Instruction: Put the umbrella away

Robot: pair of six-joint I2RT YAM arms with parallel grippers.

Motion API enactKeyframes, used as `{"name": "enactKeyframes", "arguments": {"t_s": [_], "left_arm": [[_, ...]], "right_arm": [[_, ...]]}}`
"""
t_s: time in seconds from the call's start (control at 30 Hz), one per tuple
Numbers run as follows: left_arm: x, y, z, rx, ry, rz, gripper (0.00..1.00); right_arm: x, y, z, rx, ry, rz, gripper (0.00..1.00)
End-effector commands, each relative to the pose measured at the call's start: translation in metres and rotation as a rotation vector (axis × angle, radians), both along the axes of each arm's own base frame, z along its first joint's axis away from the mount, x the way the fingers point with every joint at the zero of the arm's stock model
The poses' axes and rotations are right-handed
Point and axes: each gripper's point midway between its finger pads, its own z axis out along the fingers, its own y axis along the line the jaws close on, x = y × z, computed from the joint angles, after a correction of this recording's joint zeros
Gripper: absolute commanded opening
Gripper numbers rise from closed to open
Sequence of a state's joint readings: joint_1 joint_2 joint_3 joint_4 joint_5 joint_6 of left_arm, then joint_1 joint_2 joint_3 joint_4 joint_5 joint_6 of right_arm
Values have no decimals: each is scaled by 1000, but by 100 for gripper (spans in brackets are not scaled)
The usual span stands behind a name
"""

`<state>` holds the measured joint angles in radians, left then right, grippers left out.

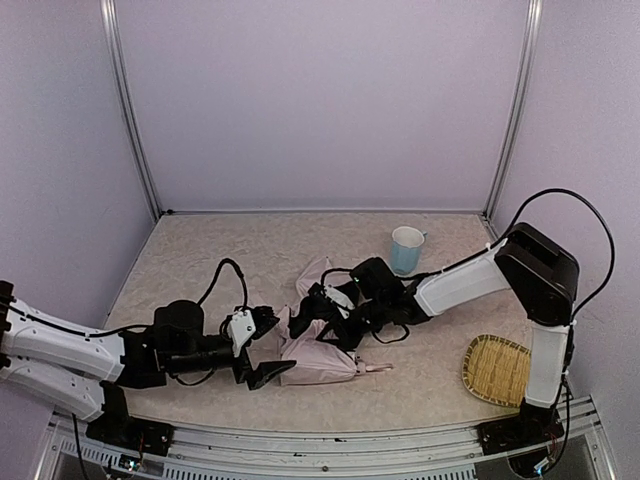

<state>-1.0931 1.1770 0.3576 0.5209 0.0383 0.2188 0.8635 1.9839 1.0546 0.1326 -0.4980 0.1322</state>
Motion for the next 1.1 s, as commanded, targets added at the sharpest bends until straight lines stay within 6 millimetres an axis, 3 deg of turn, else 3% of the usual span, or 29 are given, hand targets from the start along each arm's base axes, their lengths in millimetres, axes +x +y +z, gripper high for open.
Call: {"name": "enactKeyframes", "arguments": {"t_s": [0.0, 0.1, 0.17, 0.33, 0.47, 0.5, 0.67, 0.8, 0.9, 0.97, 1.07], "left_arm": [[40, 30, 18, -116, -6, 198, 86], [63, 56, 23, -216, 72, 279, 79], [78, 66, 13, -201, 111, 327, 80], [87, 53, -30, -33, 242, 301, 89], [79, 43, -35, -57, 296, 240, 87], [75, 40, -31, -80, 298, 215, 85], [59, 27, 1, -189, 213, 131, 64], [56, 20, 11, -198, 132, 115, 49], [60, 15, 8, -177, 136, 119, 34], [59, 10, 8, -167, 140, 108, 23], [54, 2, 9, -154, 126, 84, 11]], "right_arm": [[-26, -6, 28, -6, -27, 95, 0], [-47, 0, 66, 55, -151, 189, 0], [-63, 1, 74, 71, -206, 255, 0], [-96, 6, 77, 65, -312, 339, 0], [-117, 8, 78, 52, -363, 380, 6], [-125, 9, 78, 48, -374, 400, 13], [-157, 5, 85, 46, -373, 457, 65], [-159, -7, 123, 151, -390, 413, 99], [-150, -29, 143, 245, -338, 353, 100], [-137, -48, 145, 282, -286, 282, 100], [-113, -73, 123, 249, -204, 117, 100]]}}
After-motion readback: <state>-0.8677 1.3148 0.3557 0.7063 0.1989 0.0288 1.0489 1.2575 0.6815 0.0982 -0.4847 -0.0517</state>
